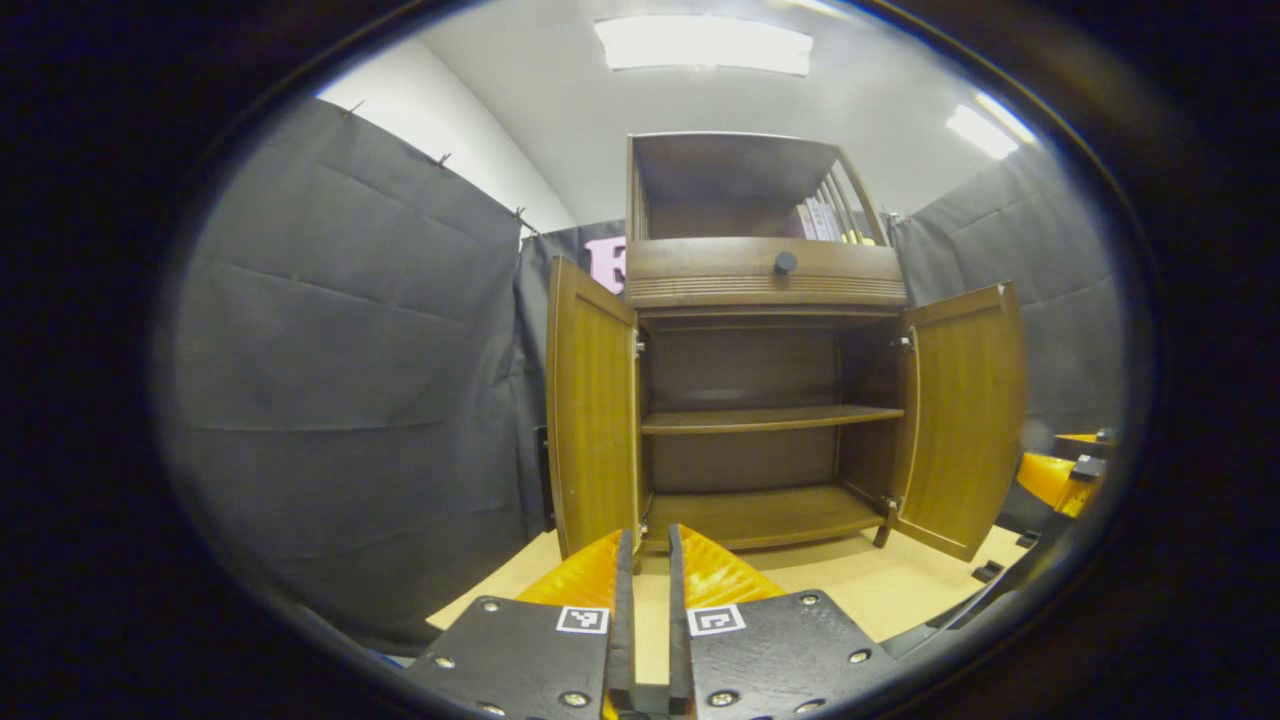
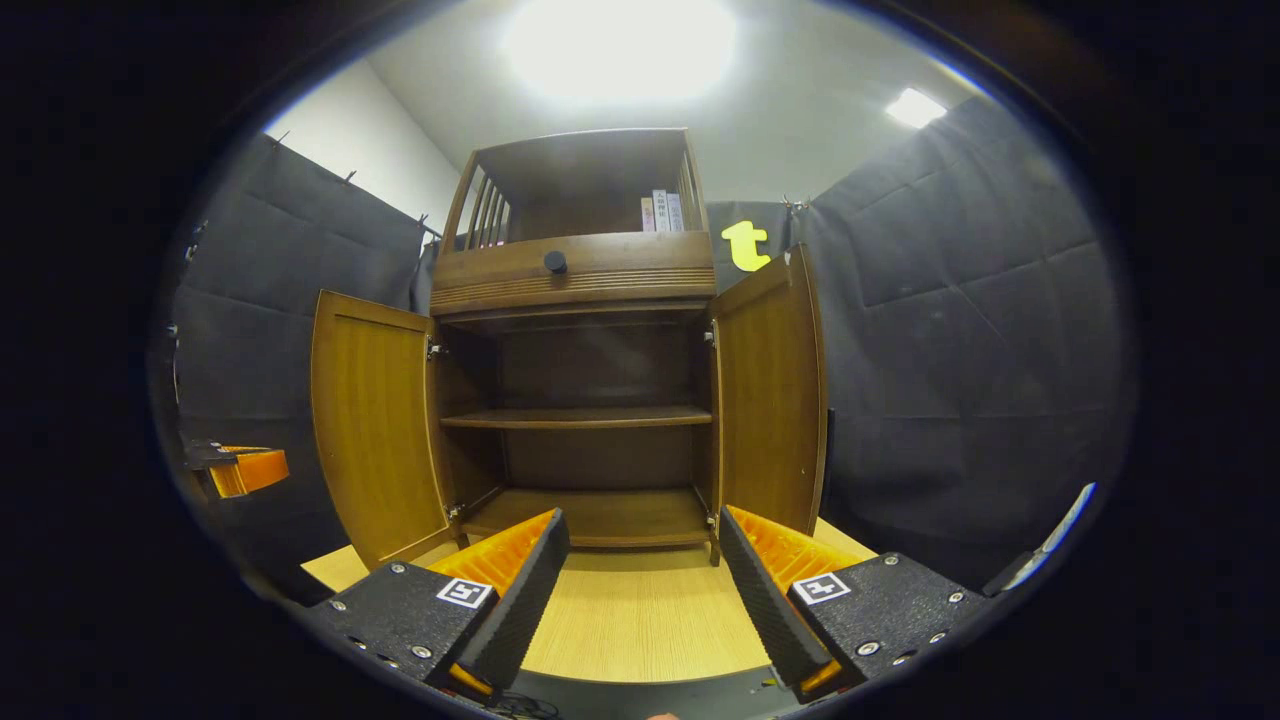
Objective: Open the right door of the double-door shoe cabinet with the right hand, and open the left door with the left hand.
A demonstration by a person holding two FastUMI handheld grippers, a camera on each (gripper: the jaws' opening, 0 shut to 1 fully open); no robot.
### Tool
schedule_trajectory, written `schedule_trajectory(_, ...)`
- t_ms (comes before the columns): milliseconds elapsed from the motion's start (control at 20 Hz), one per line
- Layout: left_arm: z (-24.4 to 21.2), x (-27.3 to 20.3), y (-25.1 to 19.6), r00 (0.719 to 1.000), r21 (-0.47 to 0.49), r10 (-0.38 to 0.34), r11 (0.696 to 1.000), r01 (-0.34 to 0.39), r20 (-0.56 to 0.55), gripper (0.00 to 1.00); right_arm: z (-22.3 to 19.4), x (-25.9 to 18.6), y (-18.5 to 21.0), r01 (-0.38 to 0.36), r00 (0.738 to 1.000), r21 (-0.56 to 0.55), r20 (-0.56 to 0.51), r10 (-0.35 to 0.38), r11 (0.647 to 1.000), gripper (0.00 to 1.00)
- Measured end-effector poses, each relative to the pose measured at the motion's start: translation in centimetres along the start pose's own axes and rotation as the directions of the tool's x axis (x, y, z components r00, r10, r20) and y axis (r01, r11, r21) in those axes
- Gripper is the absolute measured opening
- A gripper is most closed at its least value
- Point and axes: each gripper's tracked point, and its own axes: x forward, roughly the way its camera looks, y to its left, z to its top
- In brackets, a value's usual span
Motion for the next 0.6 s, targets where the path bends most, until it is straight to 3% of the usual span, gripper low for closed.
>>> schedule_trajectory(100, -0.7, -0.7, -0.2, 1.000, -0.001, -0.001, 1.000, 0.001, -0.015, 0.19, -0.4, -0.3, 0.0, -0.004, 1.000, 0.002, -0.005, 0.004, 1.000, 0.93)
schedule_trajectory(150, -1.1, -1.0, -0.4, 1.000, -0.003, -0.003, 1.000, 0.003, -0.023, 0.14, -0.5, -0.4, 0.0, -0.004, 1.000, 0.001, -0.005, 0.004, 1.000, 0.93)
schedule_trajectory(250, -1.7, -1.1, -0.6, 1.000, -0.002, -0.003, 1.000, 0.003, -0.028, 0.19, -0.8, -0.6, 0.0, -0.008, 1.000, 0.004, -0.008, 0.008, 1.000, 0.92)
schedule_trajectory(450, -1.9, -1.6, -0.8, 1.000, 0.013, 0.014, 1.000, -0.014, -0.026, 0.39, -0.8, -0.8, 0.1, -0.010, 1.000, 0.007, -0.008, 0.010, 1.000, 0.93)
schedule_trajectory(600, -1.3, -2.2, -0.7, 1.000, 0.018, 0.012, 1.000, -0.012, -0.003, 0.71, -0.6, -0.9, 0.2, -0.014, 1.000, 0.008, -0.003, 0.014, 1.000, 0.92)
